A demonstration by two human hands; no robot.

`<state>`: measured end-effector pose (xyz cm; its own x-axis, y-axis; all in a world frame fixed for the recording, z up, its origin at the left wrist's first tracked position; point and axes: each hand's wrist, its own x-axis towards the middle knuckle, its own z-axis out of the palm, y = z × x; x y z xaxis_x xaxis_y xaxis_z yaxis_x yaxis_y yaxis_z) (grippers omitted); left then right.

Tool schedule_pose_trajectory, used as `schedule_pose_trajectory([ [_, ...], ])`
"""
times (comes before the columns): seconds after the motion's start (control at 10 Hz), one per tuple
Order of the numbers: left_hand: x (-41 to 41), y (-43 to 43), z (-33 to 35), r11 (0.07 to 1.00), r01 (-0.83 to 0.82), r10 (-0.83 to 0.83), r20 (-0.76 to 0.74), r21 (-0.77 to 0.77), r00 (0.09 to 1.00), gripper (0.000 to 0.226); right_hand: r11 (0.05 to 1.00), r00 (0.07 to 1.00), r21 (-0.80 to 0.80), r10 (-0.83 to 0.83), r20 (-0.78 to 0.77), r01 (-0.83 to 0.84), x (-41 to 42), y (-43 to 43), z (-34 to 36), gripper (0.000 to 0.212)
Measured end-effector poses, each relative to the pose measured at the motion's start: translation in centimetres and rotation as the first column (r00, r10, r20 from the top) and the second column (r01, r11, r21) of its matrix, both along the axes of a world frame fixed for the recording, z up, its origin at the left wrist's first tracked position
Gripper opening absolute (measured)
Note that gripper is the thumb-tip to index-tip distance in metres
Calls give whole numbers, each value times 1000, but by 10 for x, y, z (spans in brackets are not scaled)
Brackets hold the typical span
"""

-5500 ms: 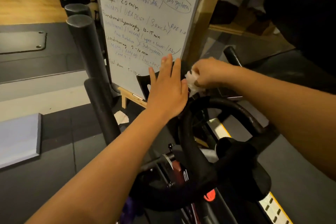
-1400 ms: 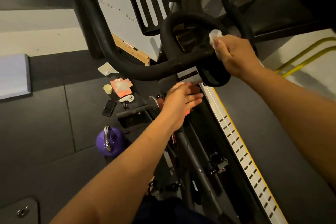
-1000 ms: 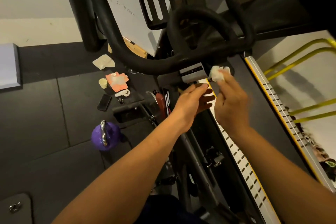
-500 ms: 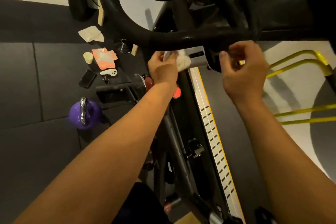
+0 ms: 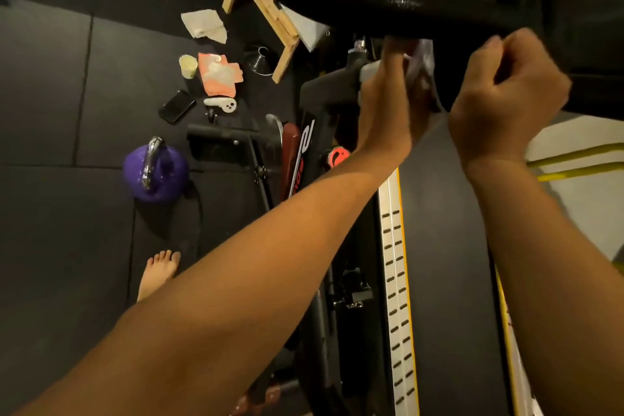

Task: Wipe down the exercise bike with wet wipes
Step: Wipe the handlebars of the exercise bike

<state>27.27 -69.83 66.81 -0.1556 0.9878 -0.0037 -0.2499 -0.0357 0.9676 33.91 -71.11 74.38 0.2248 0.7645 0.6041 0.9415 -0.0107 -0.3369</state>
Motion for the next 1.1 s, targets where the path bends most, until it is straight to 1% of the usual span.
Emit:
schedule_pose_trajectory([
  [0.1,1,13,-19,994,-100,104,-150,35,983,18,1000,999,21,-4,32,4,-5,-4,-2,23],
  [0.2,-2,25,-30,987,-154,148,-111,-41,983,11,1000,999,13,12,51,-13,-4,-7,-3,23],
  [0.3,7,16,-16,953,-203,256,-242,224,936,13,999,997,2,46,68,-46,-4,-9,-7,19],
  [0.4,12,19,-42,923,-112,260,-385,367,886,17,996,991,66,51,121,-60,-5,-10,-13,21],
  [0.5,-2,30,-69,994,-73,99,-415,80,905,25,986,984,115,102,147,-119,-5,-8,-16,43],
  [0.6,6,19,-39,977,-108,166,-336,186,927,18,977,971,111,163,176,-184,-3,-8,-16,56],
  [0.7,20,-1,-17,932,-57,181,-324,357,928,16,974,964,67,202,174,-216,-4,-7,-16,57],
  [0.8,9,15,-53,980,-41,127,-455,194,881,22,975,966,48,209,154,-218,-6,-8,-16,57],
  [0.9,2,14,-66,998,-26,49,-556,50,830,23,976,965,53,200,167,-212,-5,-7,-16,56],
  [1.0,12,-1,-47,986,18,70,-515,164,854,35,973,966,79,201,162,-216,-3,-8,-17,56],
  [1.1,20,-19,-19,950,16,125,-428,310,895,39,968,965,96,214,149,-230,-4,-6,-18,56],
])
